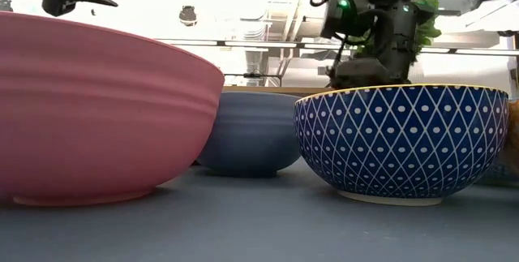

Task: Place and stack bowls onto a shelf
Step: Put the blue-patterned bowl on the shelf, then stack the orange-patterned bowl on top of the blue-patterned bowl on the shelf

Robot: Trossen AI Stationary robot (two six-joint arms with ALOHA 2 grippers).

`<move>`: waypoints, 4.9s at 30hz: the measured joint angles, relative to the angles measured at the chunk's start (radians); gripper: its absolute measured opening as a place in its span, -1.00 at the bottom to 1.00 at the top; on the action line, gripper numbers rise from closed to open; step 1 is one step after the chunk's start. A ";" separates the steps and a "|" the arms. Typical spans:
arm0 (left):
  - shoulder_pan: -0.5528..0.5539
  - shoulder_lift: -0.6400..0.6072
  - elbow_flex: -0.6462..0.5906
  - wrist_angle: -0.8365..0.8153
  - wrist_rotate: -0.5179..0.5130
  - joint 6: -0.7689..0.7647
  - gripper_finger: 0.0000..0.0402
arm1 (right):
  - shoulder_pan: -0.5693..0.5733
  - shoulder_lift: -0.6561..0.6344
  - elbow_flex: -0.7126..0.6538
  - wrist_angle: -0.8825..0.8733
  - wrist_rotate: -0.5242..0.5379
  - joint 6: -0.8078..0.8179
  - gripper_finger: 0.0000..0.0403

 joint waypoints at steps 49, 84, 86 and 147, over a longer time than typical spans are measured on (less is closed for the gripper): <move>0.001 0.000 0.000 -0.092 -0.024 -0.116 0.41 | -0.698 0.492 1.301 -0.802 -0.189 -0.425 -0.81; 0.000 0.000 0.000 -0.092 -0.022 -0.077 0.41 | -0.681 0.399 1.393 -0.821 -0.195 -0.395 -0.27; 0.000 0.000 0.001 -0.092 -0.009 -0.076 0.41 | -0.640 0.351 1.393 -0.886 -0.209 -0.403 -0.27; 0.001 0.001 0.001 -0.173 0.016 -0.138 0.41 | 0.496 -0.363 -0.316 -0.025 -0.007 1.000 -0.82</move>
